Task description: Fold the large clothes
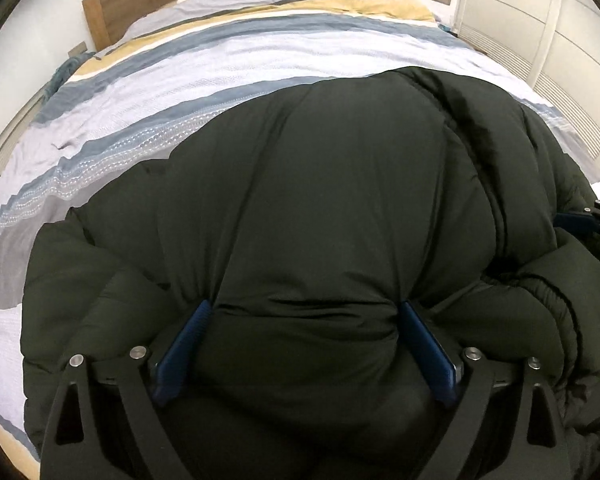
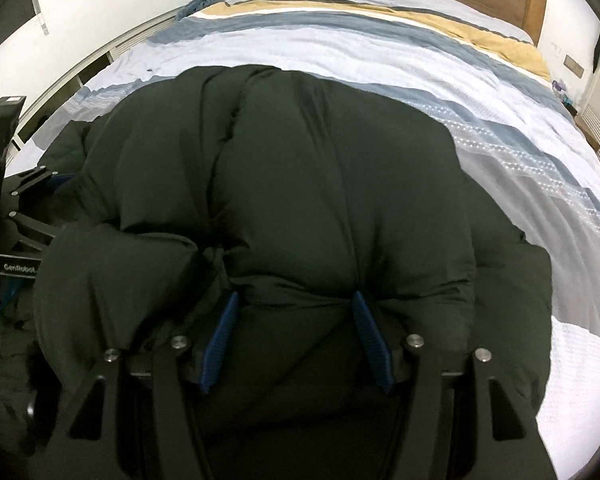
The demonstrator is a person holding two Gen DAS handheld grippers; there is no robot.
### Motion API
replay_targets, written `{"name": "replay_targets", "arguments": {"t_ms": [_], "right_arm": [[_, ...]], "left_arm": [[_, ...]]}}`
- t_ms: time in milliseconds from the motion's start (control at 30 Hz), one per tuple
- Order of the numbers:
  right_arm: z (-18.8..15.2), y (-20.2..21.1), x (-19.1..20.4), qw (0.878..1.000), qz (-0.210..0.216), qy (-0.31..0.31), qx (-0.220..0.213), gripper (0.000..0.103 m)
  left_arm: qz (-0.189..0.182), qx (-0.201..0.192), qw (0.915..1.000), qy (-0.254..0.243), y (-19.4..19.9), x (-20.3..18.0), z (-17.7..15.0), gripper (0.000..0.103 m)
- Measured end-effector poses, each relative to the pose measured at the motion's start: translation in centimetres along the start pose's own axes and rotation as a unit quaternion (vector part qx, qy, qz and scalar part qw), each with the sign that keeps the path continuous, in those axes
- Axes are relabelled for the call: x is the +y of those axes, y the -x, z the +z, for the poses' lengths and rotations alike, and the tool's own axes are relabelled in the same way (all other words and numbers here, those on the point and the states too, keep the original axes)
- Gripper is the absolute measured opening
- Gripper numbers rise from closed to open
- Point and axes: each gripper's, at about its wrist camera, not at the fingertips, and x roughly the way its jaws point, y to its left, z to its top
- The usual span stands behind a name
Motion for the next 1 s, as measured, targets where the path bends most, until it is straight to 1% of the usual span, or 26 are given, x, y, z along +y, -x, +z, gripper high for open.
{"name": "replay_targets", "arguments": {"t_ms": [167,267,467,567,667,767,833,1000], "right_arm": [[0.3,0.4,0.6,1.000,-0.008,0.004,0.010,0.059],[1.0,1.7,1.1,1.000,-0.013,0.005,0.017,0.059],[1.8,6.0,2.1,1.000,0.005,0.002,-0.011,0.059],[1.7,7.1,2.6,1.000,0.013,-0.004,-0.018,0.059],[1.0,6.7,2.7,1.000,0.012,-0.005,-0.008,0.059],[-0.4,5.4,2.4,1.000,0.012,-0.018,0.008,0.059],[-1.1,5.2,2.3,1.000,0.009,-0.021,0.008,0.059],[-1.5,5.5,2.0,1.000,0.005,-0.024,0.011,0.059]], "left_arm": [[0.002,0.002,1.0000,0.001,0.5,-0.2,0.1,0.093],[0.005,0.002,1.0000,0.000,1.9,-0.2,0.5,0.093],[0.001,-0.015,0.9999,0.003,5.6,-0.8,0.5,0.093],[0.001,-0.017,0.9998,0.007,6.4,-1.1,0.3,0.093],[0.008,-0.013,0.9999,0.001,6.0,-1.7,0.0,0.093],[0.012,-0.004,0.9999,0.000,5.2,-1.7,-0.7,0.093],[0.014,-0.001,0.9999,0.001,5.0,-1.6,-1.2,0.093],[0.011,0.004,0.9999,0.006,5.0,-1.2,-1.6,0.093]]}}
